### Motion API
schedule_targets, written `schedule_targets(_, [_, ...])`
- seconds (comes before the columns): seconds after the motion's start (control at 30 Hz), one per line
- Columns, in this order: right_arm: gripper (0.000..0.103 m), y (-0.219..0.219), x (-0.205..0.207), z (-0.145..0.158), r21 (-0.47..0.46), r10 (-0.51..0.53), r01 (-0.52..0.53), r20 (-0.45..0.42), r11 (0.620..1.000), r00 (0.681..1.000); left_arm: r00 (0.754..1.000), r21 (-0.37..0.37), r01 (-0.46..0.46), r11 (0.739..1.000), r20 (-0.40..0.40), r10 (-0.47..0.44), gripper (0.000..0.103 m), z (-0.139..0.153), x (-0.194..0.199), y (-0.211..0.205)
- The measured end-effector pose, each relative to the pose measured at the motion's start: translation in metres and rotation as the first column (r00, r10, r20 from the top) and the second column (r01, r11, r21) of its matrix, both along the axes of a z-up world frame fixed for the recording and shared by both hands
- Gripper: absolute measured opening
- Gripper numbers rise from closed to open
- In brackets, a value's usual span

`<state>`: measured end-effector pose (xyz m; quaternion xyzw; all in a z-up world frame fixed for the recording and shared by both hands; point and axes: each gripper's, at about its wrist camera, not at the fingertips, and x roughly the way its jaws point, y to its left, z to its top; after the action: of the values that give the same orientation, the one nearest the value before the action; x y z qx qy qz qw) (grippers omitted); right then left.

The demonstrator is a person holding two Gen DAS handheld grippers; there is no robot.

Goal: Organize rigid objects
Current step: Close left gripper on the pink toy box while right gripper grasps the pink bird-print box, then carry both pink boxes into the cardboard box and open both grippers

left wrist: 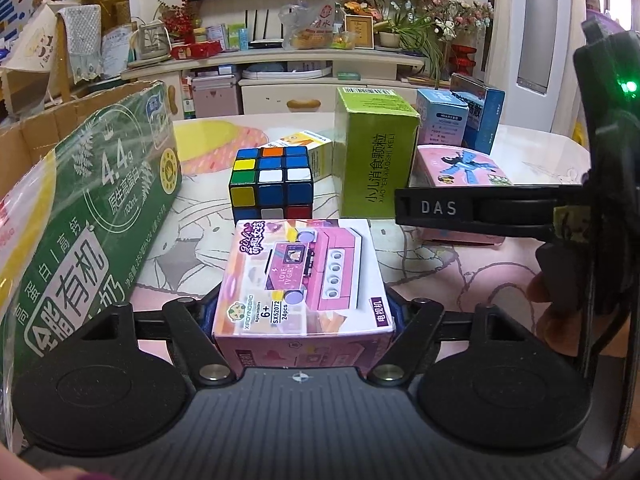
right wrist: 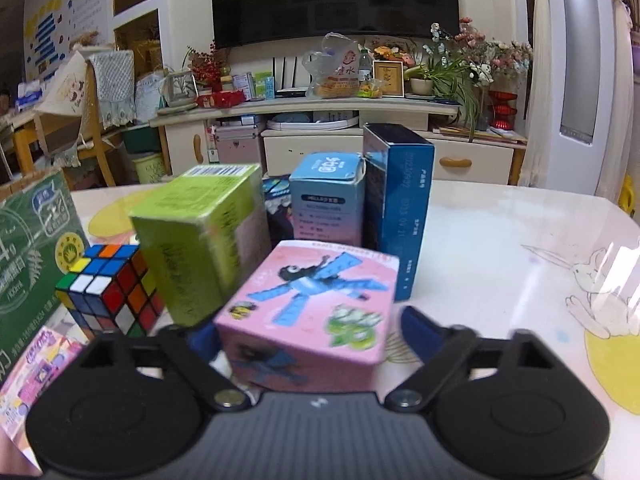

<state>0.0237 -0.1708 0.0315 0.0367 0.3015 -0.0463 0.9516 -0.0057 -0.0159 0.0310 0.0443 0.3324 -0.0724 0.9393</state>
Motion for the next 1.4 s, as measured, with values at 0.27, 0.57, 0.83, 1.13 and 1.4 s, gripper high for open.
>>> schedule_targets(0.27, [0.081,-0.007,-0.011,-0.001,0.011,0.012,-0.013,0.005,1.000,1.000,1.000,-0.019,-0.020,1.000,-0.008,0.020,0.089,0.002,-0.002,0.003])
schedule_targets(0.57, [0.080,-0.009,-0.024,0.004,0.017,0.006,-0.006,0.007,1.000,1.000,0.999,-0.013,-0.040,0.999,0.000,0.040,0.089,0.003,-0.018,0.013])
schedule_targets(0.83, [0.080,-0.004,-0.047,0.004,-0.002,-0.012,0.012,0.019,1.000,1.000,1.000,-0.005,-0.007,1.000,0.008,0.007,0.089,0.007,-0.039,0.016])
schedule_targets(1.13, [0.078,0.009,-0.075,0.004,-0.028,-0.023,0.024,0.030,0.999,0.999,0.999,-0.020,0.021,1.000,0.028,-0.020,0.089,0.017,-0.062,0.023])
schedule_targets(1.4, [0.077,0.025,-0.097,0.004,-0.042,-0.015,0.016,0.027,0.999,1.000,0.998,-0.045,0.036,0.998,0.057,-0.033,0.089,0.029,-0.080,0.034])
